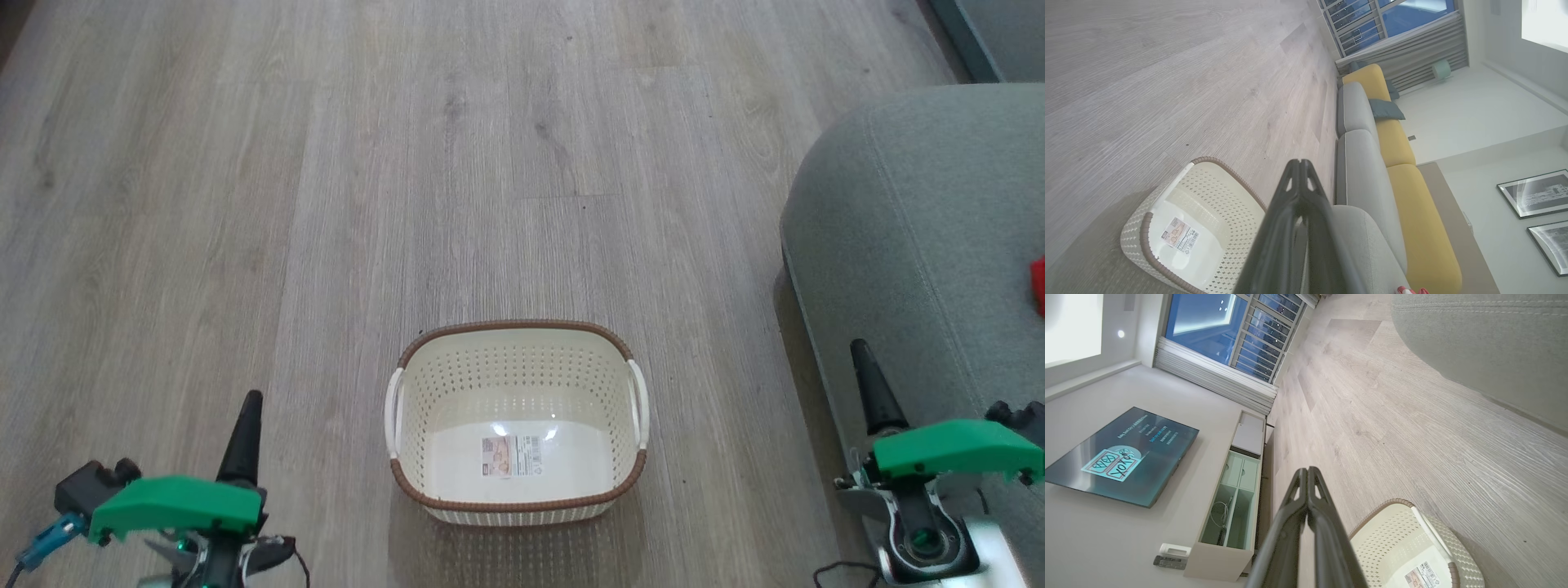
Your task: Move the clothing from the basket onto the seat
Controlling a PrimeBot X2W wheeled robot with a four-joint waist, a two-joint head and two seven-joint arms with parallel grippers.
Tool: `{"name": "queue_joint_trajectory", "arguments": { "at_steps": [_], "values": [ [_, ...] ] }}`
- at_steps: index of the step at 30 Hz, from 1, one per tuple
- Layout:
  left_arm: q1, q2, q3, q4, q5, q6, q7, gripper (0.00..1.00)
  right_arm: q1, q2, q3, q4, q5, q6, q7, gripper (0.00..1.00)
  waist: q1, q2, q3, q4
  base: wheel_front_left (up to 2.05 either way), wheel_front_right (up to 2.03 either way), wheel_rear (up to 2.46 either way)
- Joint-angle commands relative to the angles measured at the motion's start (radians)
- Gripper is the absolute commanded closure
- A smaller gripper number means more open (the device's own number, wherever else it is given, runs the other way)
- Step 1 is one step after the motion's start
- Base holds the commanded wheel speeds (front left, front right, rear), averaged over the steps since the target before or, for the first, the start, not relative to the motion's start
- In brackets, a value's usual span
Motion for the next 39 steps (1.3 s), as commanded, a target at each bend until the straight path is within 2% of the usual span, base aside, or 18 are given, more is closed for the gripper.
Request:
{"name": "queue_joint_trajectory", "arguments": {
  "at_steps": [1,39],
  "values": [
    [-0.046,0.007,0.028,-0.039,-0.031,-0.007,0.011,1.00,-0.013,0.002,0.009,-0.041,0.032,0.000,0.010,1.00,0.0000,-0.0001,0.000,0.000,0.00,0.00,0.00],
    [-0.048,0.008,0.049,-0.083,-0.446,-0.010,0.112,1.00,0.002,0.015,-0.025,-0.099,0.436,0.000,0.113,1.00,0.0000,-0.0001,-0.005,0.003,0.00,0.00,0.00]
  ]
}}
